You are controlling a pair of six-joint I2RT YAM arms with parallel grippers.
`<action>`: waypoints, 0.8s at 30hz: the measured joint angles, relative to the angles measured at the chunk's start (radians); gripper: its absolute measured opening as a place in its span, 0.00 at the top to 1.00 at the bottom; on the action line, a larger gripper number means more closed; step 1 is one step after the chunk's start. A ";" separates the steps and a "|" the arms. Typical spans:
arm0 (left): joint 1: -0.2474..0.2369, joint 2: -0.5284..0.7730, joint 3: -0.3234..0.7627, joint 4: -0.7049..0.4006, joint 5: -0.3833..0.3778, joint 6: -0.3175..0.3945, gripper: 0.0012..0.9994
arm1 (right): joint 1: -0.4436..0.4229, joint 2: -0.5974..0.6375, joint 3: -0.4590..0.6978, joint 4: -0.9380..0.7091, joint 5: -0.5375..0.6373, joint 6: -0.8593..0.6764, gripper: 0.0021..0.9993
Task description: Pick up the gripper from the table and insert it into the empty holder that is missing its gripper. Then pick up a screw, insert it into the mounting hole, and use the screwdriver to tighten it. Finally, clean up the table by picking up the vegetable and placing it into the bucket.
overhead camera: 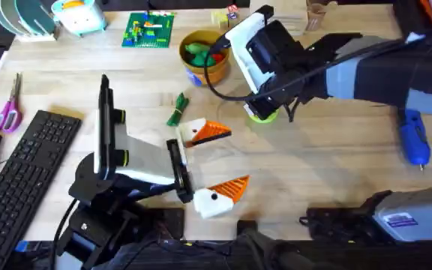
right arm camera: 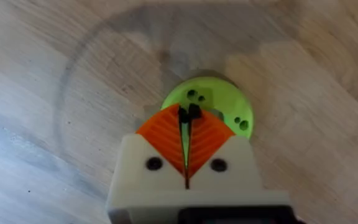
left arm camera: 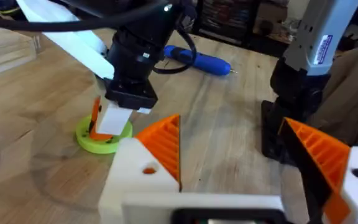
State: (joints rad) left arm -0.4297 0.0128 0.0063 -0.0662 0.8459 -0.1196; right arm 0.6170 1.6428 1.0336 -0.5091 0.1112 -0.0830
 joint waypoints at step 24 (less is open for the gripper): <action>0.000 0.000 0.000 0.000 0.000 0.000 0.01 | 0.002 -0.127 0.417 -0.483 -0.046 -0.004 0.99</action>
State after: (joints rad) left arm -0.4297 0.0130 0.0063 -0.0662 0.8459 -0.1197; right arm 0.6188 1.5157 1.4503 -0.9920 0.0652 -0.0868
